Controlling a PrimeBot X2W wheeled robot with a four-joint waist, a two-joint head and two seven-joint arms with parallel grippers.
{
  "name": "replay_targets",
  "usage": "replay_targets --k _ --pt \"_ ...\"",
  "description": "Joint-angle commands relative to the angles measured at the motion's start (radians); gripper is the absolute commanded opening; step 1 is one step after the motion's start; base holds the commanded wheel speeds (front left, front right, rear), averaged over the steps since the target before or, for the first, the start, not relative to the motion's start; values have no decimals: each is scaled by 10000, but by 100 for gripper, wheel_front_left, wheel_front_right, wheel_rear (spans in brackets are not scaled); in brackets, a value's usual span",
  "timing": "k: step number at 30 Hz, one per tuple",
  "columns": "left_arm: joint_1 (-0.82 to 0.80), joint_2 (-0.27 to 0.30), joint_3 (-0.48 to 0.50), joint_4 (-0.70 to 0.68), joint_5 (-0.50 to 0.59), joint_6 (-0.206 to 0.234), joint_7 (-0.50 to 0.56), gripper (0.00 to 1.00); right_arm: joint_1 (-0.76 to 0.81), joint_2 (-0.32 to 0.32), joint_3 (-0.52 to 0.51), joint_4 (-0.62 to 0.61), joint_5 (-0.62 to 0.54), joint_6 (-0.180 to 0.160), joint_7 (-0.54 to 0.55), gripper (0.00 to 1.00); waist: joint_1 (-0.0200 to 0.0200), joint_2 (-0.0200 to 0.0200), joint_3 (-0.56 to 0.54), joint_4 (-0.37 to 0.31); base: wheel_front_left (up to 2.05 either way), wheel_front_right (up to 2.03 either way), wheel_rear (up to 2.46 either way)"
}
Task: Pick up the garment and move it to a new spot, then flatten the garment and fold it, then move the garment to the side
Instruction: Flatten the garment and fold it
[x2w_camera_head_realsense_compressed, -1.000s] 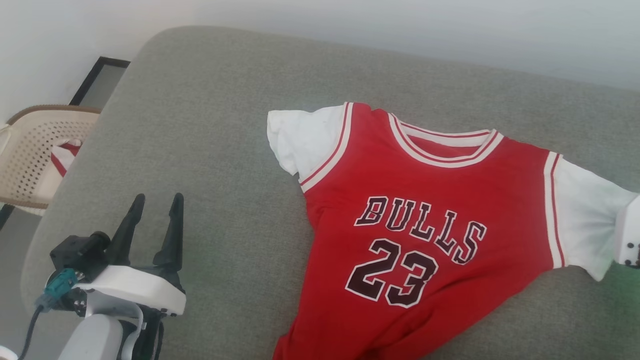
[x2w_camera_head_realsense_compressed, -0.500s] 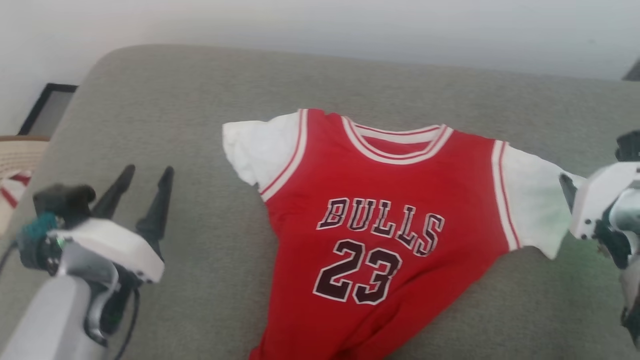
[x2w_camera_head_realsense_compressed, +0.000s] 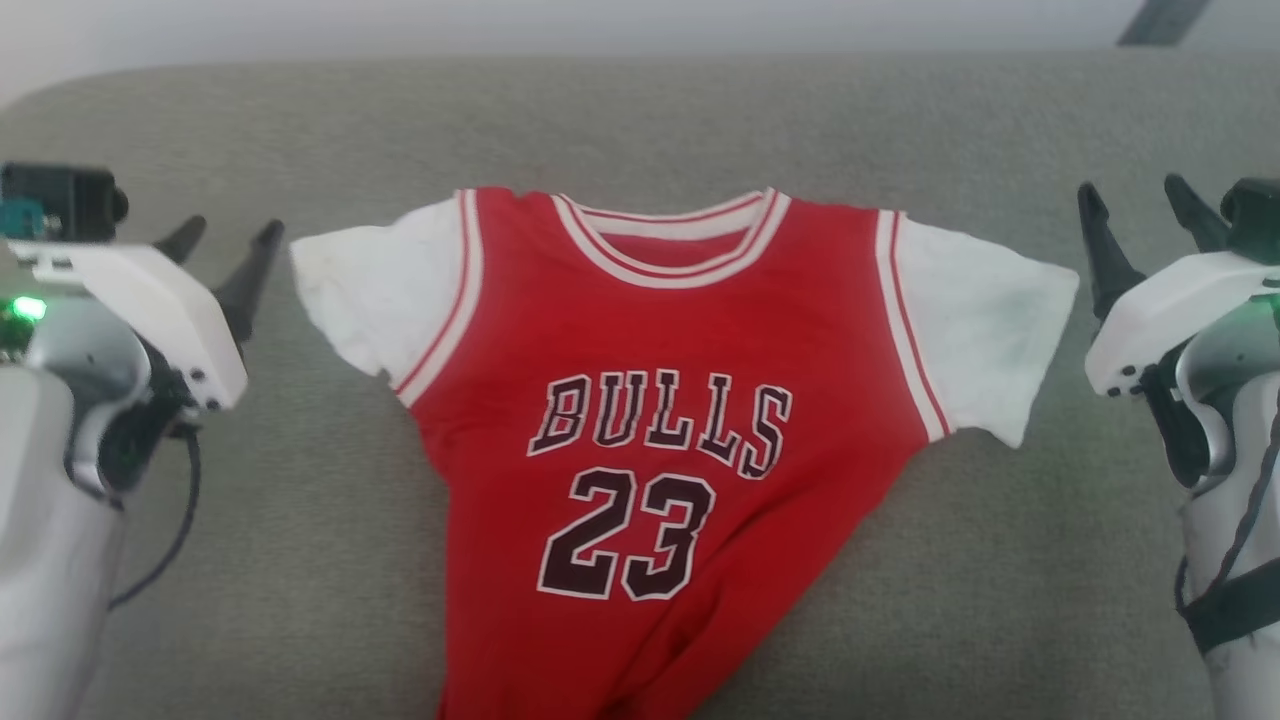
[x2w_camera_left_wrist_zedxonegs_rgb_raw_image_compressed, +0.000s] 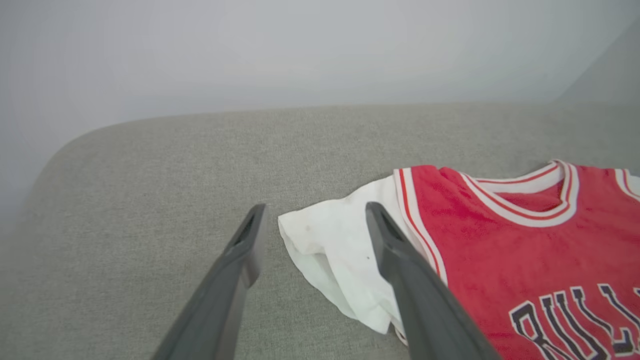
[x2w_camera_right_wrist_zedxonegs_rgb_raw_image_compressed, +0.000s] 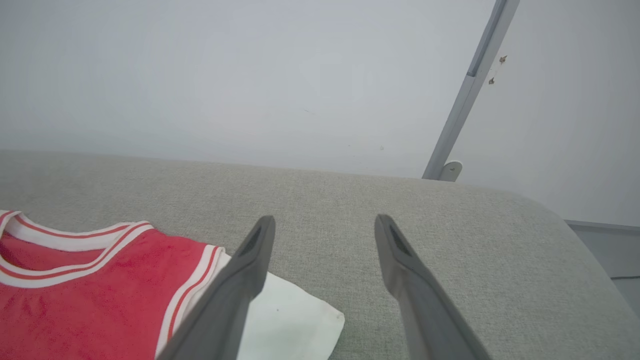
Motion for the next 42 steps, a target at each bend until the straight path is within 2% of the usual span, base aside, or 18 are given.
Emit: replay_targets --k 1,6,13,19,23,24,25,29,34,36,42 --pt "-355 57 -86 275 -25 -68 245 100 78 161 -36 -266 -72 1 -149 100 0 -1 375 -363 0 0 0" --pt "-1501 124 -321 1501 -254 -156 1390 100 199 471 -135 -1042 -305 1 -28 100 0 -1 849 -695 0 0 0" --pt "-2935 169 -656 3252 -356 -58 3079 100 270 674 -169 -1725 -335 1 493 100 0 -1 1503 -985 0 0 0" --pt "-3820 274 -1001 4500 -6 106 3806 100 156 692 -128 -2068 -232 1 925 100 0 -1 2007 -1165 0 0 0" --pt "-4068 -2 -1083 5350 -137 114 4197 100 170 620 34 -2127 -1 1 1456 100 0 -1 2232 -1204 0 0 0" --pt "-4098 -65 -1165 5513 -120 77 4292 47 180 605 76 -2099 114 1 1662 100 0 -1 2272 -1200 0 0 0" --pt "-4142 -151 -1267 5622 -85 23 4336 0 165 573 136 -2095 194 1 1862 100 0 -1 2312 -1192 0 0 0" --pt "-4298 -330 -1392 5878 -113 -110 4357 0 -58 475 229 -1982 475 1 2601 100 0 -1 2427 -1127 0 0 0" --pt "-4639 -629 -1575 6055 -205 -287 4116 0 -703 375 262 -1495 819 1 4121 100 0 -1 2586 -902 0 0 0" --pt "-4847 -823 -1680 6154 -249 -320 4002 0 -1228 298 232 -939 952 1 5051 100 0 -1 2683 -725 0 0 0" --pt "-5212 -1121 -1920 6306 -305 -395 3741 0 -1858 447 352 448 989 4 6934 100 0 -1 2792 -422 0 0 0"
